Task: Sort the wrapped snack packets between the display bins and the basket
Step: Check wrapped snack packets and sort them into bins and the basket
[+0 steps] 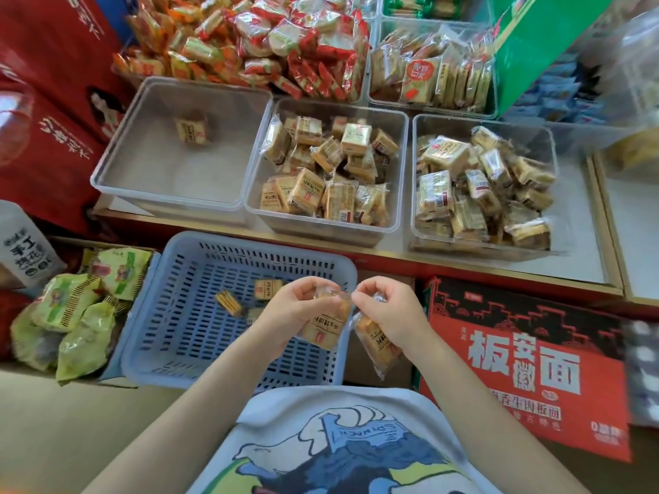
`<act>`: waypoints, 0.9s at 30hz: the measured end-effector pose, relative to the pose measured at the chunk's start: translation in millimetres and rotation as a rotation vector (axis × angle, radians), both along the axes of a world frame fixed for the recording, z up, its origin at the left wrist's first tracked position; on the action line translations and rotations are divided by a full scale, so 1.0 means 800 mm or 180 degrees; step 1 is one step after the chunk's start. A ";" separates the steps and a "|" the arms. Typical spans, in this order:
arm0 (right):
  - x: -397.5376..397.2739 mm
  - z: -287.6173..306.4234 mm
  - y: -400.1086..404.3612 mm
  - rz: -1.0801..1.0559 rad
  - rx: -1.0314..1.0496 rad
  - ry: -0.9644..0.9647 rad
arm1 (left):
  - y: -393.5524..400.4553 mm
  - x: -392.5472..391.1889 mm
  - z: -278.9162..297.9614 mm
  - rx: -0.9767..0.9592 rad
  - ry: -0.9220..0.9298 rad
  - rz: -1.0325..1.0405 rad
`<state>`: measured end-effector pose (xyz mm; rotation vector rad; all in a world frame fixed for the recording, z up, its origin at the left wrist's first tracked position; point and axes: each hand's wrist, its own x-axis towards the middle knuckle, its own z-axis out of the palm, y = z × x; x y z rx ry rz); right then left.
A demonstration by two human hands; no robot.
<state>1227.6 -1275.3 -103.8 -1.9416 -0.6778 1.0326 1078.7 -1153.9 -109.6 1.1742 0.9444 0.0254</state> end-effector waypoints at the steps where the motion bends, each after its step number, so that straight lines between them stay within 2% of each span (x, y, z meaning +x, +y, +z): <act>1: 0.003 0.002 0.001 -0.0029 0.0071 -0.0072 | 0.002 0.001 0.003 -0.0009 -0.0009 0.0023; 6: 0.011 0.008 0.013 -0.0043 0.0237 -0.0075 | 0.010 0.001 0.014 0.0125 -0.0118 0.0467; 10: 0.010 0.012 0.019 -0.0201 0.0180 0.0252 | 0.009 0.000 0.016 0.0231 -0.0190 0.0687; 14: 0.013 0.015 0.019 0.0008 0.0064 0.0507 | 0.011 0.000 0.014 0.0348 -0.0154 0.0871; 17: 0.014 0.015 0.021 -0.0110 0.0113 0.0417 | 0.013 0.001 0.016 0.0323 -0.0146 0.0711; 22: 0.019 0.011 0.023 -0.0434 0.0146 0.0451 | 0.018 0.001 0.026 -0.0051 -0.0184 -0.0165; 24: 0.021 0.012 0.022 -0.0407 0.0145 0.0530 | 0.020 0.000 0.024 0.0013 -0.0125 0.0050; 27: 0.021 0.014 0.020 -0.0163 0.0071 0.0610 | 0.024 0.000 0.019 0.0055 -0.0001 0.0799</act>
